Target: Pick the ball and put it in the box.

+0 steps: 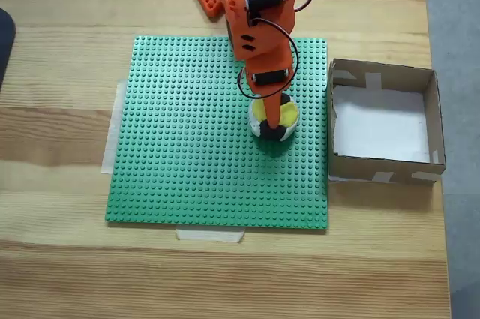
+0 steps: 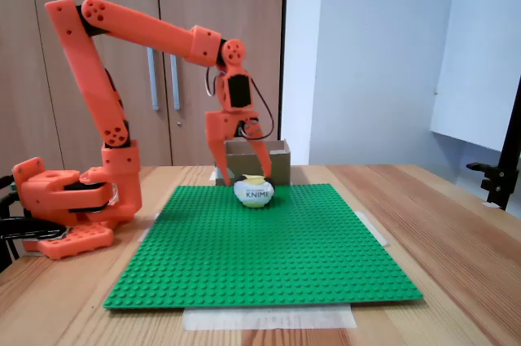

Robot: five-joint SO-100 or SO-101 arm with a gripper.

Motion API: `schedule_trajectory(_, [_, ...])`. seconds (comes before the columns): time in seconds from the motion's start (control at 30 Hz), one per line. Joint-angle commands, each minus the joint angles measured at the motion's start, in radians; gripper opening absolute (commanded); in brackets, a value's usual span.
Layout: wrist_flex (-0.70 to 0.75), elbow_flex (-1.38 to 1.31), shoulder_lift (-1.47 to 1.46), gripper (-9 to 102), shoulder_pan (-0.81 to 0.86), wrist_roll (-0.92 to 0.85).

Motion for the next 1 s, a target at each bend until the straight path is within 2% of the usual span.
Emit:
schedule_trajectory(0.0, [-0.028,0.02,0.044,44,0.009,-0.015])
schedule_trajectory(0.2, [-0.078,0.089,0.06,44,0.021,-0.021])
schedule_trajectory(0.7, [-0.094,0.058,0.075,45,0.029,-0.009])
schedule_trajectory(0.97, [-0.147,0.057,0.08,40,0.044,-0.005])
